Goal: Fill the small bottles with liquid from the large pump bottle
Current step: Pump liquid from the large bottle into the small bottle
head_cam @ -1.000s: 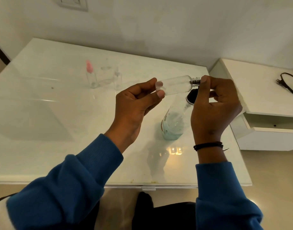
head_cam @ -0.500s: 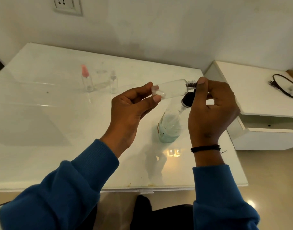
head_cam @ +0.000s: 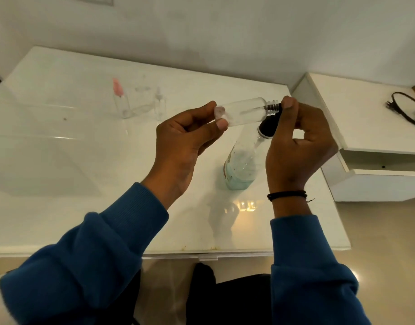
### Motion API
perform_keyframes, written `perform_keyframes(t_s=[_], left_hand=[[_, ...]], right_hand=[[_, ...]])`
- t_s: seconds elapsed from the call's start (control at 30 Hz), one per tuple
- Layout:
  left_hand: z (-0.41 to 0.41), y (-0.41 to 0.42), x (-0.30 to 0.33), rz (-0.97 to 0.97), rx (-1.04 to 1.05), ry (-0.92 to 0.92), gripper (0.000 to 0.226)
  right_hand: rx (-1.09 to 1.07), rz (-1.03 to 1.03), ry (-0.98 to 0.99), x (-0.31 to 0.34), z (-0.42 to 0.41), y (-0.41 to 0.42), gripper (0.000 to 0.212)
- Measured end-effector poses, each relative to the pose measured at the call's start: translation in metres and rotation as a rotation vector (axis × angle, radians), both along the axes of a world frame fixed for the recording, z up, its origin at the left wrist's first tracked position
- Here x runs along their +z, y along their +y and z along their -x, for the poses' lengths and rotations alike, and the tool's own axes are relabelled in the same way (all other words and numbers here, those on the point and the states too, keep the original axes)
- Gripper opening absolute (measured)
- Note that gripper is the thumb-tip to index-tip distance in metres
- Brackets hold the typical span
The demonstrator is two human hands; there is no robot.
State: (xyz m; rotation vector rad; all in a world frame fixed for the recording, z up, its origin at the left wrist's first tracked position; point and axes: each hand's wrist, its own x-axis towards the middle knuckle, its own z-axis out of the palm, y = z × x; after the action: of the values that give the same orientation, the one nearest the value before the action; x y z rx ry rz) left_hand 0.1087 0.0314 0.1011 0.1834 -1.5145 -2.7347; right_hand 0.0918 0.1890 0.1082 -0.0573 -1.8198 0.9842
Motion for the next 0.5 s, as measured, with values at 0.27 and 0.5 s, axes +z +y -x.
perform_keyframes(t_s=[0.27, 0.5], left_hand=[[0.0008, -0.0016, 0.0017, -0.014, -0.005, 0.017, 0.037], [0.0000, 0.0012, 0.0004, -0.023, -0.006, 0.003, 0.033]], right_hand=[[-0.044, -0.034, -0.001, 0.0088, -0.0008, -0.0003, 0.023], [-0.005, -0.032, -0.009, 0.0090, -0.0033, -0.0013, 0.017]])
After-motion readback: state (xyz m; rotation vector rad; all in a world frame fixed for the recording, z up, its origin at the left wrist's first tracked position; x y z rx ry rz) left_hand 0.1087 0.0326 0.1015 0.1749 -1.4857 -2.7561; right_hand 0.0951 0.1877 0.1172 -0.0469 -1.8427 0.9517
